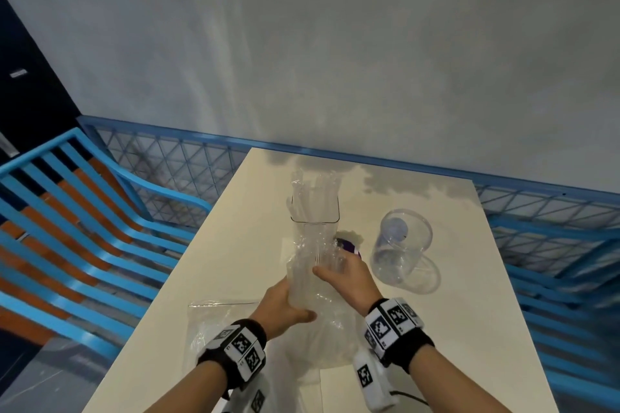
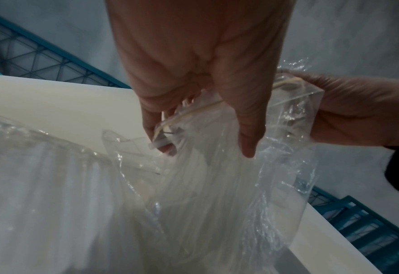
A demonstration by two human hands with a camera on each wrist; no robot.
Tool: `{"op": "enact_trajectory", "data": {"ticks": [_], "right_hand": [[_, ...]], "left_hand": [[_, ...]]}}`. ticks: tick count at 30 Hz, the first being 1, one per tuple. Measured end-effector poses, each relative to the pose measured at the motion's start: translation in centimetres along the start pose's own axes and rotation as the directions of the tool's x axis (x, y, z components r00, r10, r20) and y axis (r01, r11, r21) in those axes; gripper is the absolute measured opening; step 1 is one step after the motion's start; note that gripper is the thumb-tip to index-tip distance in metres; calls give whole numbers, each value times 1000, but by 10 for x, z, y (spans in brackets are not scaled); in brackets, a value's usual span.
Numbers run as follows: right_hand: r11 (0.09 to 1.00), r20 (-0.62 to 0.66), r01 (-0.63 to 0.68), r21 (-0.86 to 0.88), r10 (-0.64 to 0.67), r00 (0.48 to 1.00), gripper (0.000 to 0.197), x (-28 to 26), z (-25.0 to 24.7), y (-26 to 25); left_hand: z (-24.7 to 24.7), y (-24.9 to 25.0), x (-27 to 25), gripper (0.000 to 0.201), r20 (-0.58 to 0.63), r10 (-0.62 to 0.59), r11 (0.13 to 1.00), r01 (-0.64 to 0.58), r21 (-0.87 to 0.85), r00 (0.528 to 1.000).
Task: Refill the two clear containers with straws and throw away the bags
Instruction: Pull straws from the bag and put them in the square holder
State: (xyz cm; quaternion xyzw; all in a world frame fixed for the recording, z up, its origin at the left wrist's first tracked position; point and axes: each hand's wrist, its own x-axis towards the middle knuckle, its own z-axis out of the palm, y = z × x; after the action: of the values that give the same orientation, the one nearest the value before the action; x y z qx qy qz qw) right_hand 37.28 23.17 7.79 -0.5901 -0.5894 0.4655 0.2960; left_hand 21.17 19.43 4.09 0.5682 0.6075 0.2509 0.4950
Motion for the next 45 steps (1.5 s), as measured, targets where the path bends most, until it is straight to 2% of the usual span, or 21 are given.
{"op": "enact_trajectory", "data": {"ticks": [6,9,12,17,21,24,26,27,30,35,37,39,40,42,44,45], "right_hand": [[1000,3,-13,-9,13,1000,17,-1,0,-5],[1000,-42,14,22,-13,999,14,5,-12,-12],[995,-91,83,63,-77,993,18,11,-38,-39],[966,-104,223,131,-210,972,14,24,-85,-103],[927,-126,340,156,-323,938,10,36,-112,-155],[871,-207,449,199,-410,888,15,49,-122,-187],[845,-277,493,208,-432,858,5,62,-120,-199],[837,-312,507,203,-436,844,3,69,-115,-200],[850,-355,502,163,-424,833,23,88,-91,-182],[923,-276,385,31,-362,890,31,104,-48,-117],[951,-234,306,-33,-306,923,35,112,-41,-95],[955,-202,273,-119,-292,935,39,119,-38,-84],[947,-207,284,-149,-311,927,45,121,-38,-83],[910,-245,380,-163,-411,878,64,126,-40,-90],[827,-242,520,-215,-561,792,77,132,-43,-99],[768,-210,567,-297,-632,746,77,137,-43,-102]], "left_hand": [[4,3,-2,60,11,26,999,-26,24,1000],[1,1,-2,59,-4,16,999,-16,33,1000],[-3,-1,-2,57,-20,-1,999,2,48,1000],[-4,-2,0,59,-11,-20,1000,20,10,1000],[-4,-3,0,60,-6,-17,1000,17,2,1000],[-5,-4,1,59,-5,-12,1000,12,14,1000],[-5,-3,2,61,1,-13,1000,13,11,1000],[-5,-3,2,61,4,-15,1000,15,9,1000],[-5,-4,3,61,11,-15,1000,15,3,1000],[-8,-5,4,62,5,-27,999,28,-20,1000],[-9,-5,5,62,4,-34,999,34,-32,999],[-9,-5,5,61,2,-34,999,34,-41,999],[-9,-5,5,61,0,-34,998,33,-43,999],[-9,-5,6,61,-2,-36,998,36,-46,999],[-9,-4,6,60,0,-36,998,36,-47,999],[-9,-4,7,59,2,-35,998,35,-45,999]]}}
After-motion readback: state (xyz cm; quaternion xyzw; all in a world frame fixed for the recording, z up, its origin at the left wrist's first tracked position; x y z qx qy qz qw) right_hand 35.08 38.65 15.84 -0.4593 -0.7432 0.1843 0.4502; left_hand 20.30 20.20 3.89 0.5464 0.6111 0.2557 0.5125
